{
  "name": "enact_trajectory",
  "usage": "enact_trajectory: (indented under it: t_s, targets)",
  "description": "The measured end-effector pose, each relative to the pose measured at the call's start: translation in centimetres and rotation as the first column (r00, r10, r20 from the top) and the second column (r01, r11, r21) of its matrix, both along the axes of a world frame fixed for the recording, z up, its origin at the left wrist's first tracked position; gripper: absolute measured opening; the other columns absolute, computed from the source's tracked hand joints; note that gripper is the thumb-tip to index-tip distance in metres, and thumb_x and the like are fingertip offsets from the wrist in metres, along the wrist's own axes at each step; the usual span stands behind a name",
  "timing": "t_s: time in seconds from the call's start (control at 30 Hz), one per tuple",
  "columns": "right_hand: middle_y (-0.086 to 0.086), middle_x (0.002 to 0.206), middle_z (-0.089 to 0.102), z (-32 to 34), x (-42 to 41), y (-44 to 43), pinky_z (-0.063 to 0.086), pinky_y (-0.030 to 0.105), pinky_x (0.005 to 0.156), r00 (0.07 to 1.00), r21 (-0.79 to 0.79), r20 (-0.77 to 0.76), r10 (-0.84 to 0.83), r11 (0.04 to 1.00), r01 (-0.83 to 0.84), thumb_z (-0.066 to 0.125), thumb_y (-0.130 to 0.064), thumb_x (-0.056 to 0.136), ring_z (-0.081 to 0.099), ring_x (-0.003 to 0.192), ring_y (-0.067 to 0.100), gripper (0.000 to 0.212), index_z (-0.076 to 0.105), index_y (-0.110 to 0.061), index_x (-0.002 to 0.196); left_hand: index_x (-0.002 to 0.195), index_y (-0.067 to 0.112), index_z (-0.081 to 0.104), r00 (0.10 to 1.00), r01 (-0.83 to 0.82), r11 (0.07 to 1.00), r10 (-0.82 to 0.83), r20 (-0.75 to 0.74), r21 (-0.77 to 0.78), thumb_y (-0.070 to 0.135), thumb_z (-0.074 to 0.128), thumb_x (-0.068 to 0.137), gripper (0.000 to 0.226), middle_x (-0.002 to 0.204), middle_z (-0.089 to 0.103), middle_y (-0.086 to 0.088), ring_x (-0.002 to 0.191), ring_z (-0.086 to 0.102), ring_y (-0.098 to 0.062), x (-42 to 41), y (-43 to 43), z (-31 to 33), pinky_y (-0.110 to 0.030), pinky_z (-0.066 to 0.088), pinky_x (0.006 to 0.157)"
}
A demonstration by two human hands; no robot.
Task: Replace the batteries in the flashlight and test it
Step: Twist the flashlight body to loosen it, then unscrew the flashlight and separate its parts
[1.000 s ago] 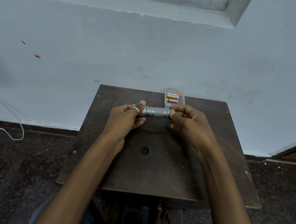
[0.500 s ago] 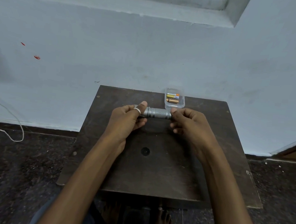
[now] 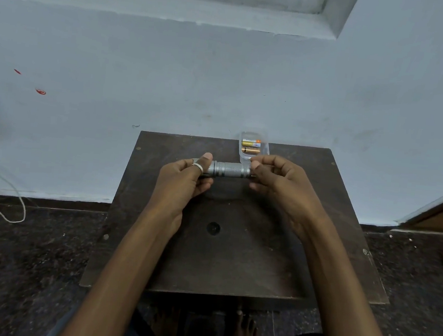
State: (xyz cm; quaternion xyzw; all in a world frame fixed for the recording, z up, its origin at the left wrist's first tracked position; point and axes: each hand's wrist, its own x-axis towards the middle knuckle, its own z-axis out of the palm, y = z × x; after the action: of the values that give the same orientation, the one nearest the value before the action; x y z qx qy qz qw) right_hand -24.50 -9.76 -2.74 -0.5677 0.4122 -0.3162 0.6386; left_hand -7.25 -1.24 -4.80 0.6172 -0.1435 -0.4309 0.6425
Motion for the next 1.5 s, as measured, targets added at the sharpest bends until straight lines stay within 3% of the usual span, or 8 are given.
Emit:
enact_trajectory:
  t_s: [0.13, 0.5, 0.7, 0.9, 1.07, 1.17, 1.3, 1.5]
  targets:
    - [0.002, 0.074, 0.068, -0.2, 0.1, 0.1, 0.056, 0.019, 0.062, 0.995, -0.048, -0.104, -0.007, 0.999, 0.002, 0.065, -0.025, 0.098, 0.066, 0.068, 0.009, 0.02, 0.073, -0.009, 0.091, 0.097, 0.013, 0.075, 1.0, 0.001, 1.0, -0.001, 0.002, 0.007, 0.036, 0.075, 0.086, 0.026, 0.093, 0.075, -0.005, 0.072, 0.071, -0.008, 0.1, 0.0, -0.1, -0.019, 0.057, 0.067]
    - [0.005, 0.09, 0.073, 0.0, -0.9, -0.4, 0.058, 0.021, 0.075, 1.0, 0.004, -0.006, -0.005, 1.0, 0.005, 0.071, 0.005, 0.086, 0.069, 0.082, 0.013, 0.027, 0.07, -0.01, 0.107, 0.098, 0.011, 0.074, 1.0, -0.025, 1.0, 0.025, -0.019, -0.006, 0.034, 0.074, 0.087, 0.026, 0.09, 0.074, -0.004, 0.07, 0.071, -0.008, 0.5, 0.1, -0.1, -0.018, 0.056, 0.066]
    - [-0.003, 0.089, 0.074, -0.8, -0.8, -0.4, 0.052, 0.016, 0.075, 0.889, -0.323, -0.456, -0.037, 0.938, -0.126, 0.077, -0.007, 0.079, 0.069, 0.083, 0.011, 0.031, 0.073, -0.021, 0.107, 0.093, 0.011, 0.073, 0.999, -0.04, 0.999, 0.039, -0.032, -0.013, 0.032, 0.074, 0.087, 0.022, 0.087, 0.072, -0.004, 0.075, 0.069, -0.01, 0.7, 0.2, -0.1, -0.019, 0.056, 0.066]
    - [-0.007, 0.095, 0.073, -1.2, -0.3, -0.2, 0.038, -0.003, 0.068, 0.773, -0.478, -0.63, -0.075, 0.822, -0.31, 0.079, -0.011, 0.078, 0.064, 0.083, 0.007, 0.022, 0.071, -0.022, 0.095, 0.092, 0.011, 0.072, 0.998, -0.047, 0.999, 0.047, -0.033, -0.012, 0.031, 0.073, 0.088, 0.021, 0.085, 0.071, -0.002, 0.074, 0.068, -0.009, 0.7, 0.4, 0.1, -0.019, 0.056, 0.066]
    - [-0.008, 0.103, 0.067, -1.4, -0.4, -0.4, 0.039, 0.005, 0.076, 0.734, -0.42, -0.678, -0.034, 0.837, -0.349, 0.085, -0.017, 0.074, 0.063, 0.096, 0.011, 0.039, 0.069, -0.022, 0.11, 0.095, 0.01, 0.072, 0.998, -0.042, 0.999, 0.042, -0.037, -0.013, 0.032, 0.073, 0.088, 0.023, 0.088, 0.072, -0.003, 0.075, 0.068, -0.009, 0.8, 0.4, 0.2, -0.019, 0.056, 0.067]
    - [-0.01, 0.111, 0.064, -0.8, -0.6, -0.3, 0.046, 0.019, 0.086, 0.817, -0.386, -0.577, -0.013, 0.886, -0.258, 0.087, -0.029, 0.075, 0.063, 0.098, 0.007, 0.053, 0.066, -0.021, 0.123, 0.098, 0.012, 0.073, 1.0, -0.029, 0.999, 0.03, 0.009, -0.029, 0.034, 0.073, 0.088, 0.024, 0.091, 0.072, -0.003, 0.079, 0.068, -0.01, 0.7, 0.4, 0.2, -0.019, 0.056, 0.07]
    - [-0.004, 0.097, 0.076, 0.1, -0.2, 0.2, 0.058, 0.03, 0.084, 0.981, -0.253, -0.182, -0.069, 0.967, 0.021, 0.072, -0.033, 0.091, 0.07, 0.093, 0.009, 0.02, 0.075, -0.021, 0.106, 0.104, 0.013, 0.072, 0.997, -0.01, 0.996, 0.018, 0.081, -0.093, 0.037, 0.072, 0.088, 0.028, 0.091, 0.071, 0.0, 0.079, 0.067, -0.008, 0.7, 0.4, 0.5, -0.021, 0.056, 0.073]
    - [0.008, 0.089, 0.07, 0.6, 1.0, 0.8, 0.056, 0.016, 0.068, 0.984, 0.198, 0.18, -0.015, 0.98, -0.021, 0.062, -0.02, 0.099, 0.071, 0.079, 0.012, 0.017, 0.071, -0.006, 0.098, 0.116, 0.013, 0.066, 0.977, 0.0, 0.965, 0.056, 0.205, -0.262, 0.027, 0.072, 0.089, 0.031, 0.088, 0.074, 0.007, 0.081, 0.067, -0.006, -0.2, 0.1, 2.0, -0.023, 0.057, 0.073]
